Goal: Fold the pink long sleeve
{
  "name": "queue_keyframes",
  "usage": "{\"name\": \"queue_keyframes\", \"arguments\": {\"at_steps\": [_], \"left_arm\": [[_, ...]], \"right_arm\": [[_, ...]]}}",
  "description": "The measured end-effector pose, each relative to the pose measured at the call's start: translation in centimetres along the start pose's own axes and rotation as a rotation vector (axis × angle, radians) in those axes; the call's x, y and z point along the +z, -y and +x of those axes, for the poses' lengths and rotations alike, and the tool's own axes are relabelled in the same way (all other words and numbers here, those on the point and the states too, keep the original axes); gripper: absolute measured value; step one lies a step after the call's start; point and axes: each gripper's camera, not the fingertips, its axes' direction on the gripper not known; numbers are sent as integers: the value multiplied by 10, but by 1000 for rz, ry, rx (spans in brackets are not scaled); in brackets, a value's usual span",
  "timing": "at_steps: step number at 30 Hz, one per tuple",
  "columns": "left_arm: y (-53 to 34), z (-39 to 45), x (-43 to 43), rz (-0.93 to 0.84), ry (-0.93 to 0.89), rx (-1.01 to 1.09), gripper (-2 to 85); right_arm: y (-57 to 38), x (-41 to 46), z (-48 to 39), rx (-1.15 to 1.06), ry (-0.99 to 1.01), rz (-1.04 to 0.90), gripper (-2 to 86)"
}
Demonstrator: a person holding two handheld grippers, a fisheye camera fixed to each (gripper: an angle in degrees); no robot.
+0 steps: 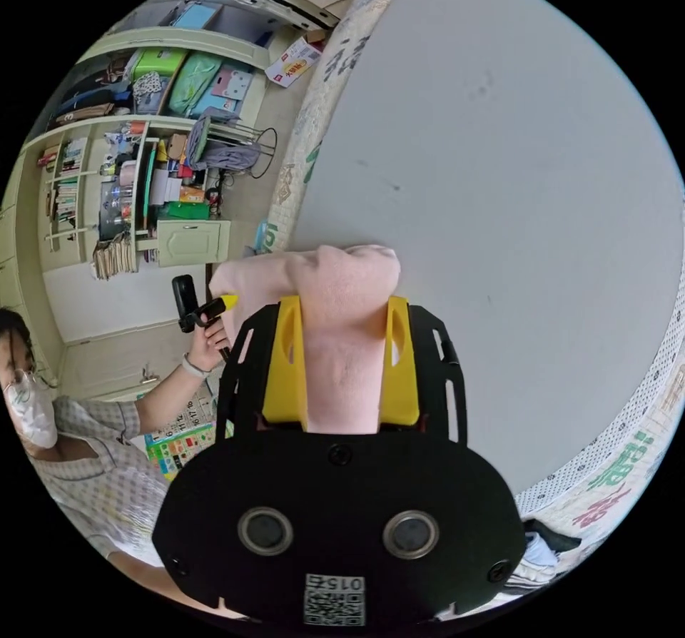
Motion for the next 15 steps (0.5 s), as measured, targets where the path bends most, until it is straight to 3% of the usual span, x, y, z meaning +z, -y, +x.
{"name": "queue_keyframes", "arguments": {"at_steps": [6,11,15], "left_arm": [[-43,93,-100,155,80,113,53],[-74,204,-249,311,212,366,53],[-94,252,-343,433,311,452,53]], "right_arm": [[-30,-36,-95,-253,157,164,139],[-41,-47,-224,-578,251,277,137],[-46,-22,-294,-715,317,351,136]]}}
